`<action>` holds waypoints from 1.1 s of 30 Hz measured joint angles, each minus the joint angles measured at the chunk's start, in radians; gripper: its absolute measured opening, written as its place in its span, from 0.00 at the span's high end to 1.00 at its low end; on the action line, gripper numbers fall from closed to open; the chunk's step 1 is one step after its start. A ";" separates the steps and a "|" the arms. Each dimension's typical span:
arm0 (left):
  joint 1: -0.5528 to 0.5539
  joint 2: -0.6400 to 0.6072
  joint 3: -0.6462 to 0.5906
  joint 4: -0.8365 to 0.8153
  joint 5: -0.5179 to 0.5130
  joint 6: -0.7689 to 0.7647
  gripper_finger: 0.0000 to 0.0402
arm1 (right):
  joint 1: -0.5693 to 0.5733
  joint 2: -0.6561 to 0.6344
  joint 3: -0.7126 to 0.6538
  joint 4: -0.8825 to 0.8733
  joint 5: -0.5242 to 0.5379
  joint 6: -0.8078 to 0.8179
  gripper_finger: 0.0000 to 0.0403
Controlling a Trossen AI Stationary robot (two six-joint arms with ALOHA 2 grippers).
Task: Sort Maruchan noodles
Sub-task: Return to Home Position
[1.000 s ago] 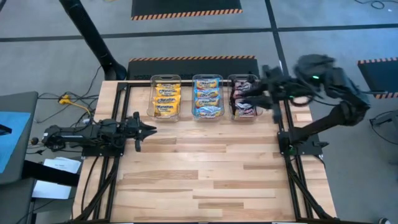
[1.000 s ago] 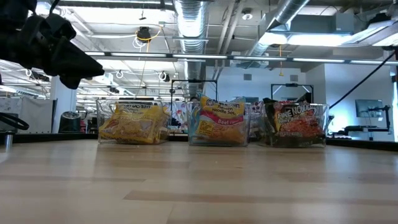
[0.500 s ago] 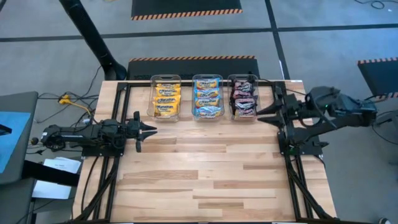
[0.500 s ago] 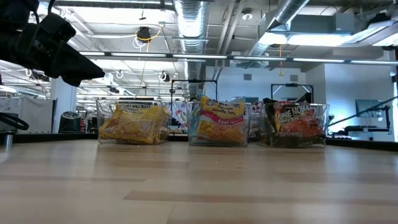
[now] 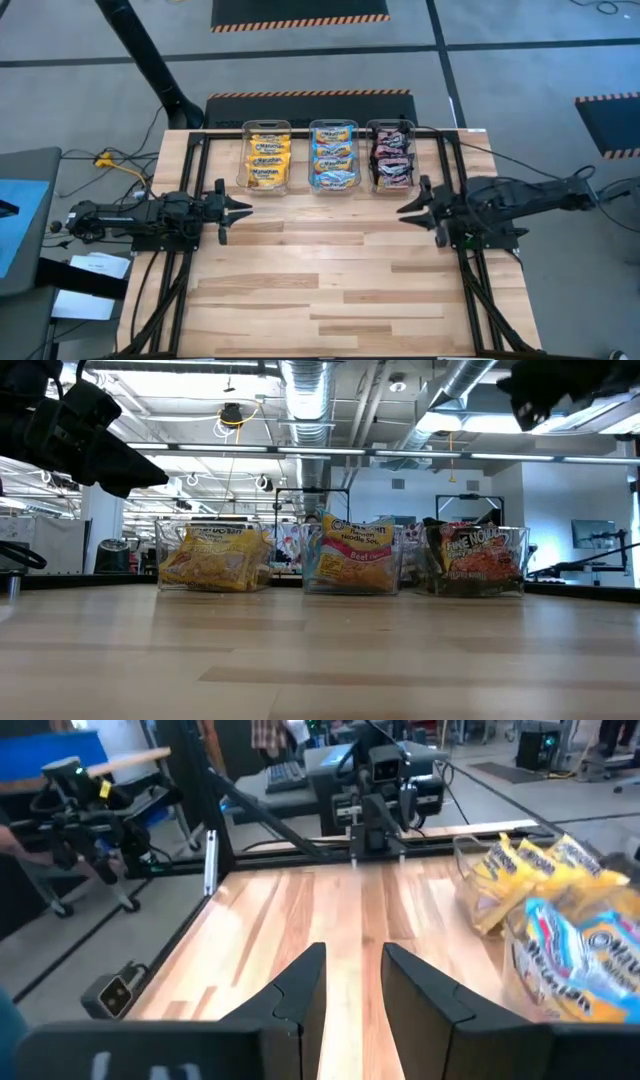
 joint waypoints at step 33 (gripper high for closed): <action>0.000 0.000 0.000 0.000 -0.005 0.057 0.82 | -0.097 -0.334 -0.448 0.286 -0.083 0.059 0.70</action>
